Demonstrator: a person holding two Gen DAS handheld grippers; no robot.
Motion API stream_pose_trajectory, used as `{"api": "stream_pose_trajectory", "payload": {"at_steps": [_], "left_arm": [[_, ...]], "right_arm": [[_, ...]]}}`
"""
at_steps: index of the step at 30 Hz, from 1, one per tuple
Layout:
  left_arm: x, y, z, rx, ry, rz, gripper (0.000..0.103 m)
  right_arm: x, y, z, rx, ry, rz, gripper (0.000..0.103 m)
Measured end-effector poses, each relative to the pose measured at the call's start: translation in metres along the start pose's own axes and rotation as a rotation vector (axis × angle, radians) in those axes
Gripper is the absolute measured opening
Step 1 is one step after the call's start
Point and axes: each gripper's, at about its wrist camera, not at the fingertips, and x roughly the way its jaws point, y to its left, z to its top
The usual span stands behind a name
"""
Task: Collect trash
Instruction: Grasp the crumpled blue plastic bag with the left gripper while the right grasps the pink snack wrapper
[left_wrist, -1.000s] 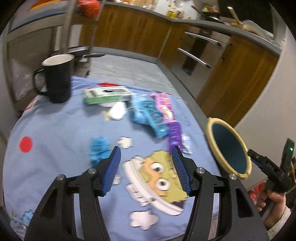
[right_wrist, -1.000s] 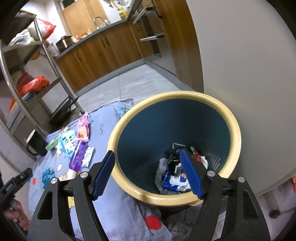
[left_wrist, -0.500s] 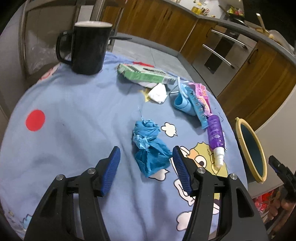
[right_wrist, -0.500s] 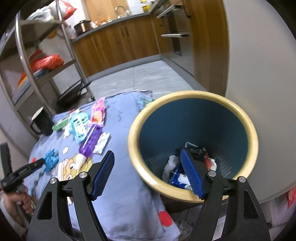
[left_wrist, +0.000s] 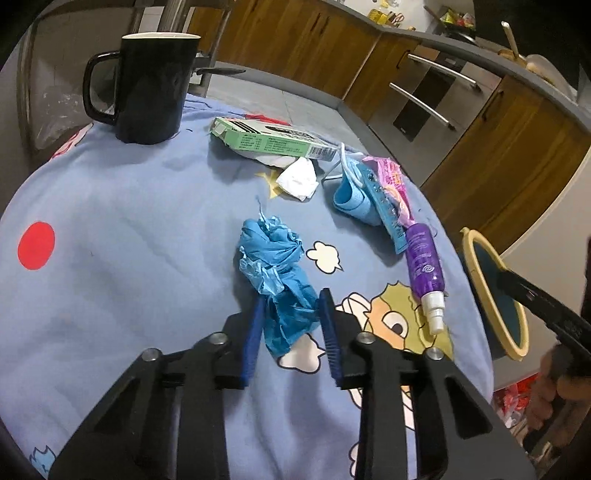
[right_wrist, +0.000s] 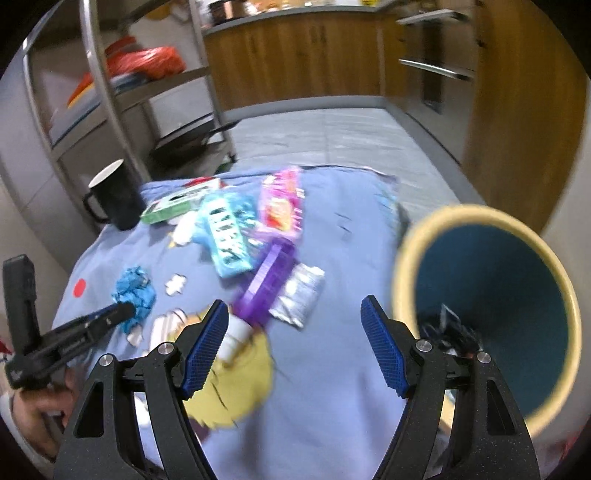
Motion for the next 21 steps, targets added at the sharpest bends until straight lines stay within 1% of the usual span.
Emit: {"api": "stream_pose_trajectory", "payload": {"at_steps": [4,7,10,15,18,21], "left_arm": [[-0.001,0.006,0.001,-0.032,-0.004,-0.024,0.021],[-0.003,0.009,0.002,-0.051,-0.012,-0.034,0.021],[-0.002,0.013,0.002,-0.071,-0.013,-0.042,0.021],[0.001,0.015,0.002,-0.081,-0.004,-0.044,0.023],[0.003,0.015,0.003,-0.083,0.0,-0.041,0.024],[0.006,0.015,0.002,-0.082,0.003,-0.036,0.027]], "right_arm": [[0.024,0.016,0.029,-0.031,0.013,0.021,0.075],[0.043,0.019,0.05,-0.016,0.027,0.027,0.075],[0.065,0.016,0.071,0.018,0.047,0.028,0.075],[0.1,0.011,0.097,0.05,0.093,0.034,0.075],[0.121,0.002,0.109,0.094,0.122,0.032,0.075],[0.14,-0.007,0.116,0.129,0.152,0.033,0.072]]}}
